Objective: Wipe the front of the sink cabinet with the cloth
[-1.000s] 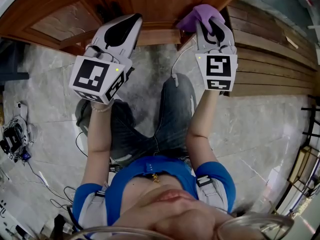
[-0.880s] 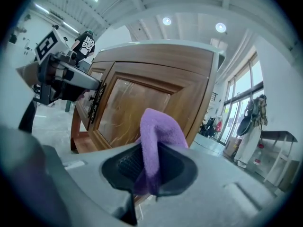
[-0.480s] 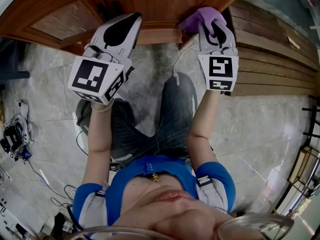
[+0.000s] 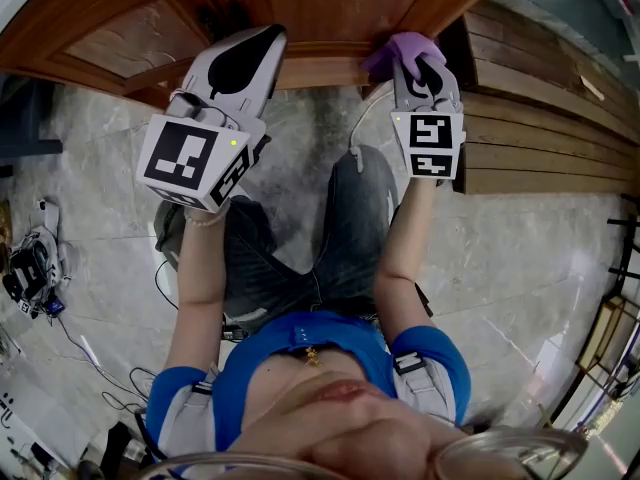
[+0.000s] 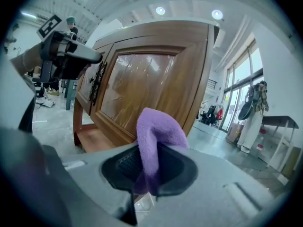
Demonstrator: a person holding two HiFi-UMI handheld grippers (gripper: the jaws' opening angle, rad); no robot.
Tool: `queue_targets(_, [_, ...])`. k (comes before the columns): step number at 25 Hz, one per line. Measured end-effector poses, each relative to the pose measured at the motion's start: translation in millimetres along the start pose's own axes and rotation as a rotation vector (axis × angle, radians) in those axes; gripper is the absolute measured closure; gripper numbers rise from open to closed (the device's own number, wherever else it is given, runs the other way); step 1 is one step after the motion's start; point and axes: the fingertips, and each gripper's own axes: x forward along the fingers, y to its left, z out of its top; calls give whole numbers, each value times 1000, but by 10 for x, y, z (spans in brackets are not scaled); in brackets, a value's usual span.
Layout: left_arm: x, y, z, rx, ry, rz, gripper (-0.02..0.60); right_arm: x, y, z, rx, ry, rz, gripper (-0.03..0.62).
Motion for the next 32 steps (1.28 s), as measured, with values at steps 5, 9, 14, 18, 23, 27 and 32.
queue_targets(5, [-40, 43, -1, 1, 2, 16, 581, 18, 11, -15, 4, 2, -16, 530])
queue_targets(9, [-61, 73, -11, 0, 5, 27, 581, 22, 18, -14, 7, 5, -23, 530])
queue_targets(14, [-62, 77, -20, -2, 6, 29, 581, 32, 28, -9, 16, 10, -32, 530])
queue_targets(18, [-73, 95, -28, -2, 10, 36, 581, 58, 96, 6, 9, 14, -15, 530])
queue_targets(23, [-104, 107, -15, -1, 10, 47, 581, 107, 229, 73, -3, 10, 23, 531])
queue_targets(27, [-133, 150, -39, -4, 13, 56, 581, 163, 330, 131, -12, 5, 45, 531])
queue_targets(32, [-170, 180, -34, -3, 11, 64, 581, 211, 491, 226, -22, -11, 83, 531])
